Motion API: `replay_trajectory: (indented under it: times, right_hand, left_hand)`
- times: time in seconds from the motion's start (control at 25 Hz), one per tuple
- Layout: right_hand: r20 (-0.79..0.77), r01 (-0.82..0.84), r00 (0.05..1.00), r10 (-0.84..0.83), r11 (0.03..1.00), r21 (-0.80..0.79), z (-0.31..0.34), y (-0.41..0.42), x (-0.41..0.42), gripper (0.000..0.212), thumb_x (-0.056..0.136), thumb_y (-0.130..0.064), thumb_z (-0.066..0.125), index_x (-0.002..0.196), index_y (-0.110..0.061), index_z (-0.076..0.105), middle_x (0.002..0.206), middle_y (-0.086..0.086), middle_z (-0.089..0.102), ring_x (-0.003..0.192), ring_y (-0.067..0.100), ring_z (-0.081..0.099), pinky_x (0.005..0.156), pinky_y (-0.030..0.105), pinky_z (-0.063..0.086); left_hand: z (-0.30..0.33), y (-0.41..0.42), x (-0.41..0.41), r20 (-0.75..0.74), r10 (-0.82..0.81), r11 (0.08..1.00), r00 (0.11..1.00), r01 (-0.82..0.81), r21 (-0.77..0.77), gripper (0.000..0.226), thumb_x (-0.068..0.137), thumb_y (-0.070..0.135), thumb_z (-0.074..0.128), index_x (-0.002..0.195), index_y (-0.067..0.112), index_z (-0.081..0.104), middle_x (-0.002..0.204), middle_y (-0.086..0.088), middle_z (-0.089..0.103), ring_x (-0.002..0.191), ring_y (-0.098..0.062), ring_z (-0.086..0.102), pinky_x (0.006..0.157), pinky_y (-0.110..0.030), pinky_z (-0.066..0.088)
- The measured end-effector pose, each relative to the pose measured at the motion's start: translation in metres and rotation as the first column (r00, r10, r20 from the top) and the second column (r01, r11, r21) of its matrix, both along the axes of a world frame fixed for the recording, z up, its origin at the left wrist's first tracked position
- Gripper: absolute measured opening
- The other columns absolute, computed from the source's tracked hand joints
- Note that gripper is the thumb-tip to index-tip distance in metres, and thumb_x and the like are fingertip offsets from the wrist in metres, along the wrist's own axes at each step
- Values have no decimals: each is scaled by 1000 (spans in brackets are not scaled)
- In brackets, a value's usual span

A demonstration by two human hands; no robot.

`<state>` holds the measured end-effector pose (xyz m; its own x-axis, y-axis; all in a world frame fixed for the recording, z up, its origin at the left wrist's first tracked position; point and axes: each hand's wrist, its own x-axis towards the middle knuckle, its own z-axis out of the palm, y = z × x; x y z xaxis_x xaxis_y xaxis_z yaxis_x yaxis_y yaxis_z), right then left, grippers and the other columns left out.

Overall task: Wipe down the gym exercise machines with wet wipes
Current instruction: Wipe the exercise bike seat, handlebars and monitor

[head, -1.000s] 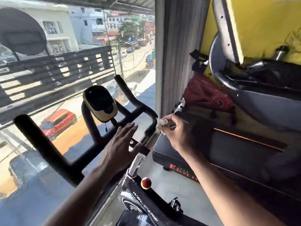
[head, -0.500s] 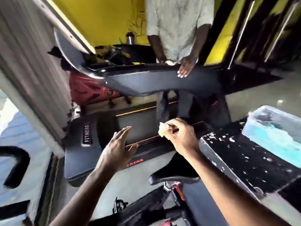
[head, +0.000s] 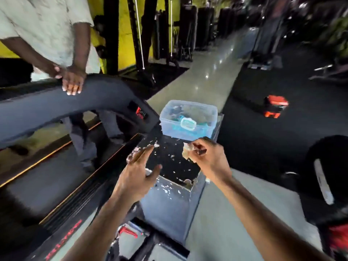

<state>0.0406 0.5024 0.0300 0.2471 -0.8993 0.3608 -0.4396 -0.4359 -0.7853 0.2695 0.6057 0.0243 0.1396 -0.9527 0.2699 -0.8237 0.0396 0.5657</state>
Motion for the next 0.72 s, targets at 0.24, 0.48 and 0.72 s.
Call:
replay_trajectory:
  times: [0.24,0.48,0.72]
  right_hand:
    - [12,268,963,-269,962,51,-13,-91,-167,4,83,-26,72,86,-23,71,84,-10,71,78,6,68,70,33,56]
    - [-79,475,878,-472,880,23,-20,-185,-315,18,84,-10,70,92,-26,74,92,-15,68,87,4,65,76,32,56]
    - [-102,628,777,-621,776,57,-42,-293,-395,17,89,-15,68,93,-30,72,89,-15,72,82,6,69,72,35,59]
  left_hand:
    - [-17,-164,-154,-37,-248,968,968,249,33,71,95,49,65,156,19,45,157,-4,50,140,-23,51,114,-25,36]
    - [-25,-320,-315,-134,-468,875,873,479,64,81,89,66,50,156,22,44,157,2,50,144,-17,47,115,-19,30]
    - [-48,-468,-389,-246,-500,843,830,532,82,82,88,69,51,156,25,44,157,5,50,144,-15,46,112,-24,34]
